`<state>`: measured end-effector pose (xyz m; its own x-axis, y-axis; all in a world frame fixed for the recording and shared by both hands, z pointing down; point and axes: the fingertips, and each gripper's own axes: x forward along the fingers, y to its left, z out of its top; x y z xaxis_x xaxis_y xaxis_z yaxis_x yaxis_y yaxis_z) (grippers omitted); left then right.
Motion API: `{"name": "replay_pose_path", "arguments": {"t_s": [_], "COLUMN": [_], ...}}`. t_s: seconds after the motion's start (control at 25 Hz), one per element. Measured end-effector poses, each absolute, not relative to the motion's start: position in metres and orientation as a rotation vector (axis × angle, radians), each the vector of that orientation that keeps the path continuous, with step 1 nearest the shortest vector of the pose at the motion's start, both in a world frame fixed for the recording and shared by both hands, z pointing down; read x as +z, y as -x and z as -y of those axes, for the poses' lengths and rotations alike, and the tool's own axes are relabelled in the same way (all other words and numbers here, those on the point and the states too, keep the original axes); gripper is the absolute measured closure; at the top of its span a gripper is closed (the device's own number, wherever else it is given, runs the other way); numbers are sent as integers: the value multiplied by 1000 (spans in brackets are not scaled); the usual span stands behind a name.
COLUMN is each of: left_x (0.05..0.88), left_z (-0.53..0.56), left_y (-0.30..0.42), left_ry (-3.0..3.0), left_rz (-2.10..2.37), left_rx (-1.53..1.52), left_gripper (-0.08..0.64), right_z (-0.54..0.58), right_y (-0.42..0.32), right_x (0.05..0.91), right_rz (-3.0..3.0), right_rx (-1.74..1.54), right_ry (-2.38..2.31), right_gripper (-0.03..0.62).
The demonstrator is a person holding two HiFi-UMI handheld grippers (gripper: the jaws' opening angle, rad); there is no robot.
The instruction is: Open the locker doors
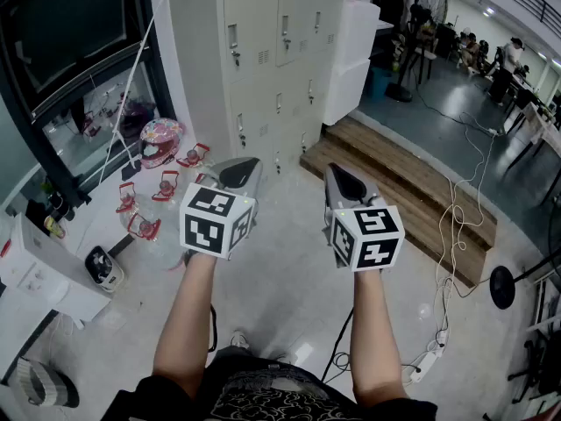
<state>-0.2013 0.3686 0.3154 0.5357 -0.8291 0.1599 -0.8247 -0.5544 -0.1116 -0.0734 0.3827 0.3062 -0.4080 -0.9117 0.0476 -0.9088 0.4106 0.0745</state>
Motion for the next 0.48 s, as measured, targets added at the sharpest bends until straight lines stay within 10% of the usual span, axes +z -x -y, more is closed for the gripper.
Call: {"name": "replay_pose_path", "arguments": {"t_s": [0.48], "left_x": [320], "left_z": [-353], "left_y": [167], "left_ry": [2793], "left_rz": [-1420], "left_rx": [-278], "left_gripper": [560], "right_z": [-365], "right_y": [51], "right_x": [316], "right_rz": [2585], "right_rx": [-41], "right_ry": [-1655], "right_gripper": [592]}}
